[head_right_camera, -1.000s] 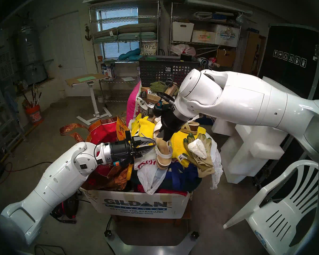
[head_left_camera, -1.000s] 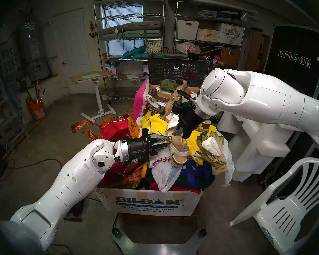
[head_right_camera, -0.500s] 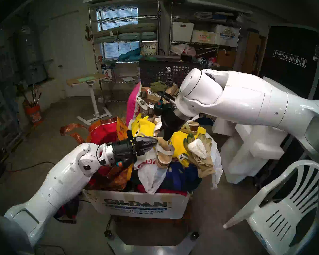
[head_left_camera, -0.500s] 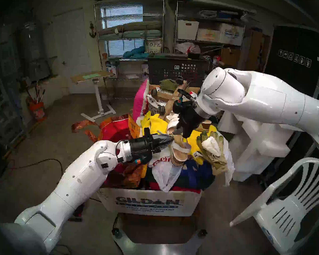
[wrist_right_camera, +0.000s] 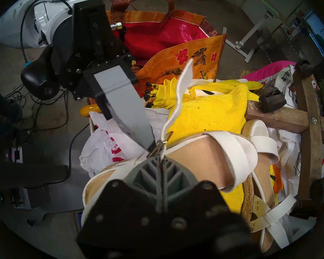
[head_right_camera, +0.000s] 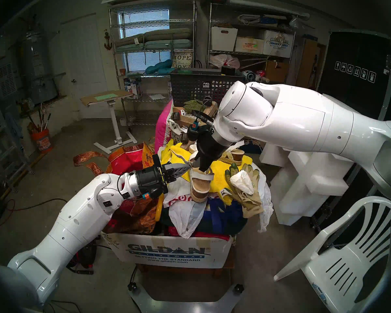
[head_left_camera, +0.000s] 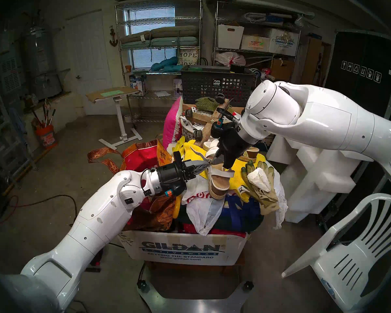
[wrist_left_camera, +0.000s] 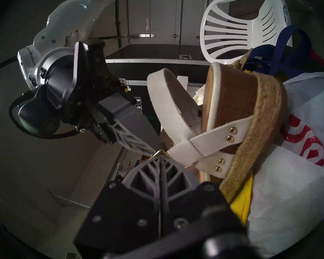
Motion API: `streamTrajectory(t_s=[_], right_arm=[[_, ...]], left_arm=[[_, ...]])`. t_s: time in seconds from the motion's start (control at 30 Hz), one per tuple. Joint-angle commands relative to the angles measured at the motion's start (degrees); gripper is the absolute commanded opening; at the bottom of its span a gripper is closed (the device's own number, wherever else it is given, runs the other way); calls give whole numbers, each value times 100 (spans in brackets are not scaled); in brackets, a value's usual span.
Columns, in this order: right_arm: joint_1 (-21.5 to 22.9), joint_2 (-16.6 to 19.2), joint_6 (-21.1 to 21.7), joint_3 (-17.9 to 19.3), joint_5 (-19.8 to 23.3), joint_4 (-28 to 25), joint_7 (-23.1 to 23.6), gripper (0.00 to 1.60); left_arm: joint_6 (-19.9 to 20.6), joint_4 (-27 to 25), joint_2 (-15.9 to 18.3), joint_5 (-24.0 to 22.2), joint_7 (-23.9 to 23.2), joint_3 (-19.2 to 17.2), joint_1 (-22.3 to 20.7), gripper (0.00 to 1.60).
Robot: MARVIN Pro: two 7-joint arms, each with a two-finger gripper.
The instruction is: Unbuckle a shoe
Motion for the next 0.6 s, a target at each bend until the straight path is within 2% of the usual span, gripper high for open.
streamTrajectory(t_s=[0.0,0.07,0.3,0.5,0.57], right_arm=[[116,55,-22,85,-45,30,-47,0],[104,59,-28,89,-47,25,-67,0],[71,58,-51,97,-46,23,-126,0],[62,12,-91,83,-46,59,-84,0],[47,-3,-96,84,-39,56,-91,0]], left_arm=[[-99,-104,213,-167,-51,-99,50,73],[-143,-84,278,-218,-148,-59,74,79],[-254,-223,433,-430,-366,-47,194,78],[-148,-250,310,-473,-392,-72,256,79],[-89,-299,265,-518,-429,-79,249,84]])
